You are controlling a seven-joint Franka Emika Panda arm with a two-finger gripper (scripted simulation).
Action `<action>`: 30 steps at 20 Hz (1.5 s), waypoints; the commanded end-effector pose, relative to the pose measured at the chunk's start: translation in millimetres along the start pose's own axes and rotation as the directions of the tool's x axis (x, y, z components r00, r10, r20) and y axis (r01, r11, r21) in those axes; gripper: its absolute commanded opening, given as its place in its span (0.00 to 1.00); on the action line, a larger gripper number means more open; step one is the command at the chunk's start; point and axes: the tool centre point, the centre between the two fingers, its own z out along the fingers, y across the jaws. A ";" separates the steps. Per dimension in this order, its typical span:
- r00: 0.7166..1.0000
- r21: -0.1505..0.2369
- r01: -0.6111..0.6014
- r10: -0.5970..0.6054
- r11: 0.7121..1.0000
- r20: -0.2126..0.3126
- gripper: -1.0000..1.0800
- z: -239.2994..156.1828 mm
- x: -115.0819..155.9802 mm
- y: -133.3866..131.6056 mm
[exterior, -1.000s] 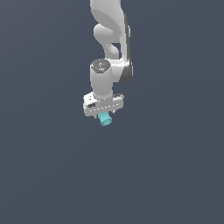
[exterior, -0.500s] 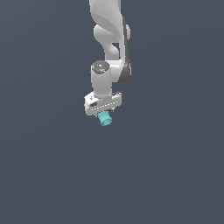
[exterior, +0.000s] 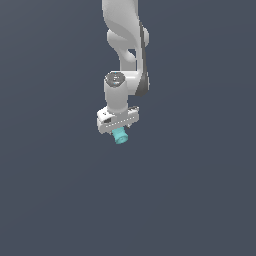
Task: Pick up the object and move it to a goal position.
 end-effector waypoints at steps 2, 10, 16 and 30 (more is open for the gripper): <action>1.000 0.000 0.002 -0.002 1.000 0.001 0.96 14.3 -0.9 -0.7; 1.000 0.000 0.004 -0.004 1.000 0.000 0.96 40.1 -1.1 -0.7; 1.000 0.000 0.004 -0.004 1.000 0.000 0.00 41.1 -1.0 -0.6; 1.000 -0.001 0.002 -0.002 1.000 0.000 0.00 28.6 -1.9 -0.4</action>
